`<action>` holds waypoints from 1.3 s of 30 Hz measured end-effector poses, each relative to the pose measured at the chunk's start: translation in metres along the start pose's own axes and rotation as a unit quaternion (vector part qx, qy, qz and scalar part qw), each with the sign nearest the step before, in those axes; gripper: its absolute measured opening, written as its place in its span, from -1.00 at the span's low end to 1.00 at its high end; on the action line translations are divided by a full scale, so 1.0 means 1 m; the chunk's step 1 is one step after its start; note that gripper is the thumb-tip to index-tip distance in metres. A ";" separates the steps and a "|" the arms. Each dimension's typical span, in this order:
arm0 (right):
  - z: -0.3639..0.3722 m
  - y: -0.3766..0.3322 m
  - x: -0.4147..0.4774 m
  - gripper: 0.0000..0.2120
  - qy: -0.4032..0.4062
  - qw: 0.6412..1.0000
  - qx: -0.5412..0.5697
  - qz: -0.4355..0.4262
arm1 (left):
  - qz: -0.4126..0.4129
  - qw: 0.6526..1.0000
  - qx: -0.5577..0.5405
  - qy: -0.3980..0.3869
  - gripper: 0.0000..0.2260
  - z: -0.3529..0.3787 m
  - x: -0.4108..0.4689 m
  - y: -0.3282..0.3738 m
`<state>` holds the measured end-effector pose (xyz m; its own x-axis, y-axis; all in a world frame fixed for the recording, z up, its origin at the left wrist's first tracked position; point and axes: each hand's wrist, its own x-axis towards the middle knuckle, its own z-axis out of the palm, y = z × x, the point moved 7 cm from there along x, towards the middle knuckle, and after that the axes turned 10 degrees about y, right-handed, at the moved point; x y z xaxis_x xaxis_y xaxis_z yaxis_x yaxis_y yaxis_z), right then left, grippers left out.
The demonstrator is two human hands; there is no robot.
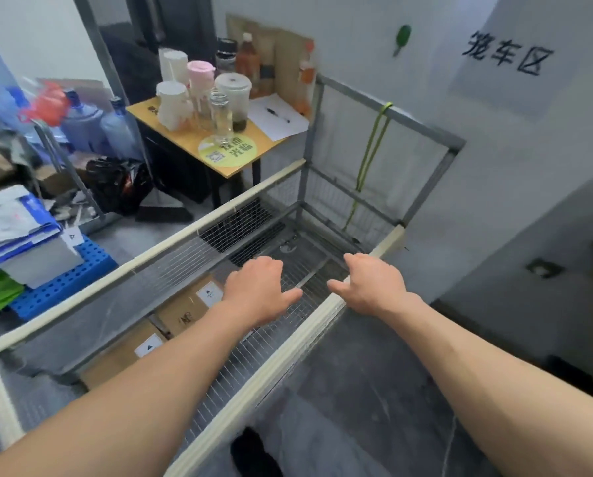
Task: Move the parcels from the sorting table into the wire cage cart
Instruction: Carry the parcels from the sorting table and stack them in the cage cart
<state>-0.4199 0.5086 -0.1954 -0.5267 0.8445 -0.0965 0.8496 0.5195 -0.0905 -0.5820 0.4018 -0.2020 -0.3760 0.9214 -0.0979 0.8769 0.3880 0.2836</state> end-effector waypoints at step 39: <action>-0.063 0.208 -0.434 -0.37 0.074 0.871 0.027 0.486 | 0.433 0.898 0.002 -0.072 -0.42 0.037 -0.203 0.346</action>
<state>-0.0128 0.2578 -0.1098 0.4521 0.8916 -0.0261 0.8877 -0.4526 -0.0841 -0.1917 0.3499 -0.1191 0.4908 0.8706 0.0351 0.8232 -0.4765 0.3088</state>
